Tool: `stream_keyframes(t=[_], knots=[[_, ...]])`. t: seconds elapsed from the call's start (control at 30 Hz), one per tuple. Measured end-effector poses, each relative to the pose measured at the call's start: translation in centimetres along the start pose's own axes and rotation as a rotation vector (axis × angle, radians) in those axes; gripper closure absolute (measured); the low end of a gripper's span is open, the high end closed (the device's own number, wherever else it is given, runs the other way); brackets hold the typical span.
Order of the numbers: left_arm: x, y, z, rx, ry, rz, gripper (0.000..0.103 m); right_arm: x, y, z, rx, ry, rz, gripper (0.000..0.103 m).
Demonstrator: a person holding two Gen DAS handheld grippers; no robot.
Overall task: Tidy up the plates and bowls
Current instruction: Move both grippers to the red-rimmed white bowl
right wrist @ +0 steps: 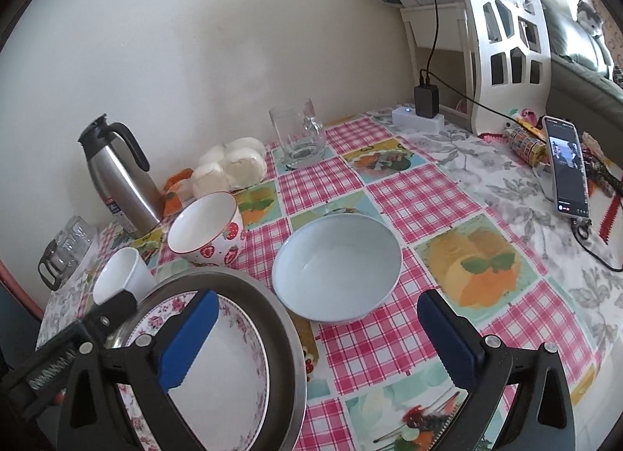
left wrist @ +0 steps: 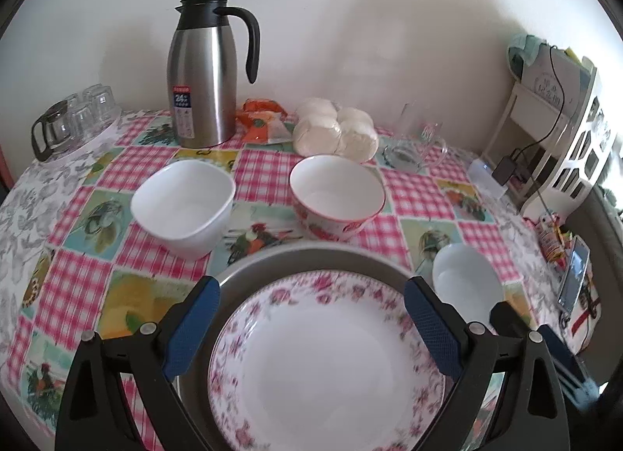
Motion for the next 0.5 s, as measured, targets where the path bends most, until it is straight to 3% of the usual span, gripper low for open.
stream_keyframes(t=[0.23,0.37,0.5], knots=[[1.7,1.5,1.2,-0.06,-0.081,-0.009,0.007,1.7,0.9,1.4,0.012,-0.013,-0.02,0.0],[2.7,2.2,1.6,-0.023,-0.061,-0.018,0.007,2.6,1.2,2.7,0.028,-0.032,-0.032,0.0],[3.6,2.9,2.5,-0.034,-0.096,-0.01,0.007,3.7,1.8,4.0,0.034,-0.053,-0.037,0.0]])
Point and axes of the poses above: each gripper's, at about its wrist camera, not at the fingertips, and y roughly the way its jaws point, z to its left, x to its top, the point moved 5 cm from there along y, roughly the way its jaws point, and after that the axes turned 13 degrees about y, right-handed, at the moved point
